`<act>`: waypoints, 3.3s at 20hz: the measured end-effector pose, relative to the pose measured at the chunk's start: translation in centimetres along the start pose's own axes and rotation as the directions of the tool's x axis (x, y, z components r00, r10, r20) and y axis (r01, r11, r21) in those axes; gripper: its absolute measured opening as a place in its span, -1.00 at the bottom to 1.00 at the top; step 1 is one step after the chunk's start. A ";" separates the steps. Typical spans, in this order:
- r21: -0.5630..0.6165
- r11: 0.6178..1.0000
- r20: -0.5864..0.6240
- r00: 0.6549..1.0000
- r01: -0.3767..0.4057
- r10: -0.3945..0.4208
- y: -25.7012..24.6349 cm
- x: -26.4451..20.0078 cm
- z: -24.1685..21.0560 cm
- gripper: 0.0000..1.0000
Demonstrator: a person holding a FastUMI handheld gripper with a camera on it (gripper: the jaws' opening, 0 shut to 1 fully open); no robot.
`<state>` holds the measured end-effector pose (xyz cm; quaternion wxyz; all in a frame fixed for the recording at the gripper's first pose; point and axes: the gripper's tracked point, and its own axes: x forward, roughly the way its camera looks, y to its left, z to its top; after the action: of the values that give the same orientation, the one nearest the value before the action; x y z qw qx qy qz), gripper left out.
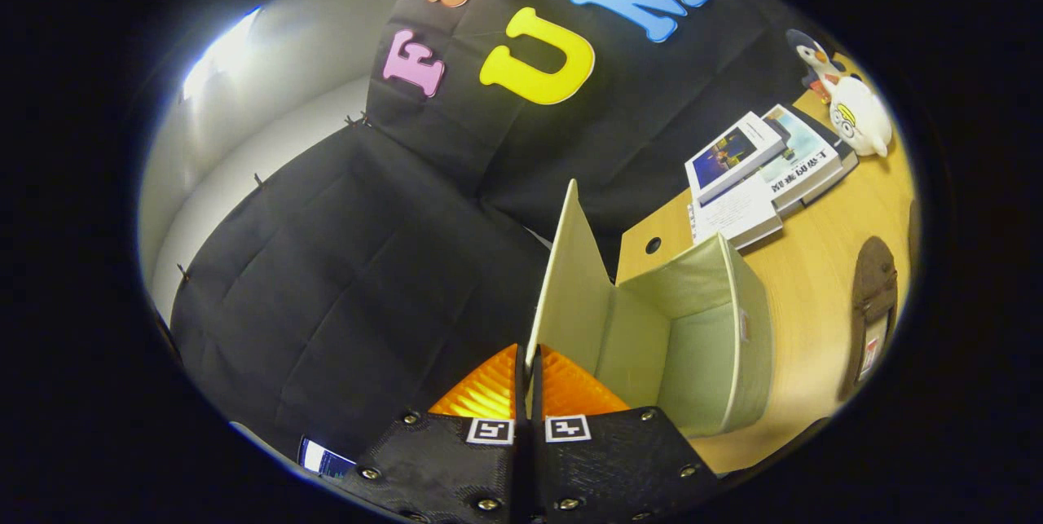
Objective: Open the storage box then place both shoes into the box .Put the left shoe in first, then the right shoe, with the right side of both shoes facing outward in a uniform manner.
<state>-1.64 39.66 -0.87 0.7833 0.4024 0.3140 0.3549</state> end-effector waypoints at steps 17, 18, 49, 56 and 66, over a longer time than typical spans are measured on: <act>-0.209 0.977 -0.084 0.996 -0.045 0.028 6.8 7.7 -3.1 -0.98; -0.220 0.974 -0.094 0.995 -0.051 0.031 7.1 8.0 -3.3 -0.90; -0.518 0.790 0.113 0.941 0.329 -0.318 -9.3 -2.5 6.8 0.93; -0.485 0.756 0.138 0.892 0.440 -0.431 -15.6 -6.2 8.2 0.93; -0.420 0.728 0.114 0.828 0.541 -0.549 -23.4 -10.0 7.8 0.93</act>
<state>6.04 18.48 -15.06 0.9191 0.1040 0.3378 0.1739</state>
